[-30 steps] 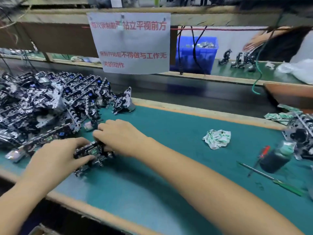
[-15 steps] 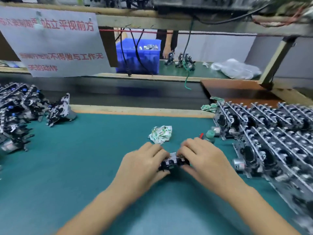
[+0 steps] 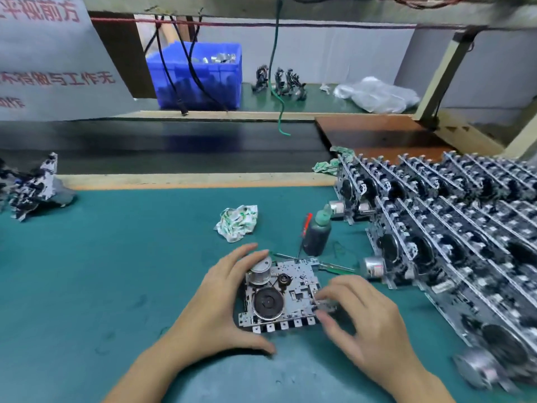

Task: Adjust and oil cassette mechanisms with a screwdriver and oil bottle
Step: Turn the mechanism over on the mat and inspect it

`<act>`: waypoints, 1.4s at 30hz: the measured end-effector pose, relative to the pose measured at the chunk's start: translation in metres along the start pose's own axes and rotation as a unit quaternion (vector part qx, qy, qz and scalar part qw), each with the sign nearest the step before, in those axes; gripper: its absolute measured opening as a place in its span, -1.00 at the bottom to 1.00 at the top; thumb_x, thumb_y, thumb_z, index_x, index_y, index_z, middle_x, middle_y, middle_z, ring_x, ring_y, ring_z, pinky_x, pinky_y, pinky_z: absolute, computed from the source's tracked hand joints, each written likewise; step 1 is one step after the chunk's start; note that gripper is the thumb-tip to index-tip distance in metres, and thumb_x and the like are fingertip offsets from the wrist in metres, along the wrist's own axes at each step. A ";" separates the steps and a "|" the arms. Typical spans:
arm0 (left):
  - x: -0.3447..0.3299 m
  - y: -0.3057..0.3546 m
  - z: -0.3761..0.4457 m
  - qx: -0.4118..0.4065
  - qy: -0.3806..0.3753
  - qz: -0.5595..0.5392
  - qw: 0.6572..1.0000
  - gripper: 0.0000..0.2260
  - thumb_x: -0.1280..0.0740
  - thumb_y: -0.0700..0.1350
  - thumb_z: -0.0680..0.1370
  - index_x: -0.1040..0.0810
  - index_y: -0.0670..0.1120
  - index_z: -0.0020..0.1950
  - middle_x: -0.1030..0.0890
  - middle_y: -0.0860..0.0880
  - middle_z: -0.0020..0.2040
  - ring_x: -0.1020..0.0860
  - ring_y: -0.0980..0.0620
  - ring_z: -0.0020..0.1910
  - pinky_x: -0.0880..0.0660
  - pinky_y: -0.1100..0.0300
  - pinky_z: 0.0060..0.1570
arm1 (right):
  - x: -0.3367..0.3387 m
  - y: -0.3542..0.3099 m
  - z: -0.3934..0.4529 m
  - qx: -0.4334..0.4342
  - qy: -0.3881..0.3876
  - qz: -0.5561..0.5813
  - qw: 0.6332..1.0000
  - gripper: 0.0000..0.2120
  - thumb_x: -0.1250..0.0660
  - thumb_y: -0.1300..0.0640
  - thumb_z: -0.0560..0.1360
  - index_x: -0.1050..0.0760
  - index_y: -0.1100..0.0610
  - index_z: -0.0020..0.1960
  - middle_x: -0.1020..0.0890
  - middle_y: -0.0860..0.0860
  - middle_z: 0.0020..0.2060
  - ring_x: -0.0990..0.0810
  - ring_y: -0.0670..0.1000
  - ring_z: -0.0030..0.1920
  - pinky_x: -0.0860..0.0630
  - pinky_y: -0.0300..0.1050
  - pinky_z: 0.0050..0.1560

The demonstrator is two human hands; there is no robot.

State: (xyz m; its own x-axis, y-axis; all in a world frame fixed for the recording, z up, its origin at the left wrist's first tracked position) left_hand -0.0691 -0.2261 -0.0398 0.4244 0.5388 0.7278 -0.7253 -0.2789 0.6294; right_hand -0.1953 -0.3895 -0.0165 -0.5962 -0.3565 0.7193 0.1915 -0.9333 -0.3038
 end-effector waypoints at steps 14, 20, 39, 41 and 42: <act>0.000 0.003 0.000 0.029 -0.026 -0.020 0.999 -0.09 -0.51 0.25 0.21 -0.03 0.42 0.41 -0.21 0.47 0.34 -0.26 0.37 0.34 -0.19 0.43 0.30 | -0.006 0.028 -0.006 -0.211 0.029 0.123 0.969 -0.94 -0.27 0.06 0.49 -0.48 -0.08 -0.14 -0.51 -0.20 -0.15 -0.51 -0.12 -0.23 -0.38 -0.31 -0.32; -0.001 0.003 0.001 0.027 -0.027 -0.010 0.999 -0.05 -0.50 0.31 0.19 -0.02 0.39 0.43 -0.18 0.48 0.34 -0.23 0.39 0.34 -0.16 0.44 0.30 | -0.009 0.031 -0.007 -0.223 0.021 0.118 0.967 -0.91 -0.25 0.03 0.53 -0.46 -0.12 -0.14 -0.52 -0.18 -0.16 -0.51 -0.12 -0.23 -0.38 -0.33 -0.31; -0.002 0.006 0.002 0.009 -0.038 0.011 0.999 0.01 -0.46 0.43 0.15 0.06 0.39 0.44 -0.12 0.46 0.36 -0.19 0.36 0.37 -0.11 0.45 0.33 | -0.049 0.065 0.059 -0.395 -0.018 0.181 0.901 -0.70 -0.42 0.07 0.46 -0.51 0.09 0.16 -0.61 -0.05 0.01 -0.56 -0.06 0.01 -0.44 -0.24 -0.04; -0.003 0.005 0.002 0.014 -0.037 0.012 0.999 0.01 -0.45 0.44 0.15 0.09 0.41 0.43 -0.10 0.48 0.35 -0.17 0.38 0.37 -0.10 0.48 0.32 | -0.042 0.056 0.058 -0.369 0.039 0.227 0.900 -0.85 -0.33 0.06 0.52 -0.49 -0.01 0.09 -0.61 -0.15 -0.08 -0.57 -0.13 -0.06 -0.49 -0.24 -0.03; -0.003 0.004 0.002 0.018 -0.037 0.011 0.999 0.02 -0.45 0.44 0.15 0.10 0.41 0.43 -0.10 0.49 0.35 -0.17 0.39 0.37 -0.09 0.50 0.31 | -0.036 0.050 0.058 -0.355 0.070 0.260 0.895 -0.92 -0.26 0.04 0.57 -0.47 -0.06 0.05 -0.60 -0.20 -0.14 -0.57 -0.15 -0.13 -0.51 -0.22 -0.06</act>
State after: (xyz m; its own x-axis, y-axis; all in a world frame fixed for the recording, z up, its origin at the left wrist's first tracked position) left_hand -0.0721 -0.2308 -0.0388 0.4486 0.4715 0.7592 -0.7161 -0.3186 0.6210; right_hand -0.1183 -0.4262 -0.0215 -0.6724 -0.6788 0.2951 -0.0427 -0.3625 -0.9310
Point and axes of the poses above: each hand's wrist, its own z-axis towards the middle knuckle, its own x-axis out of the back of the hand, y = z × x, the point moved 5 cm from there along z, towards the middle knuckle
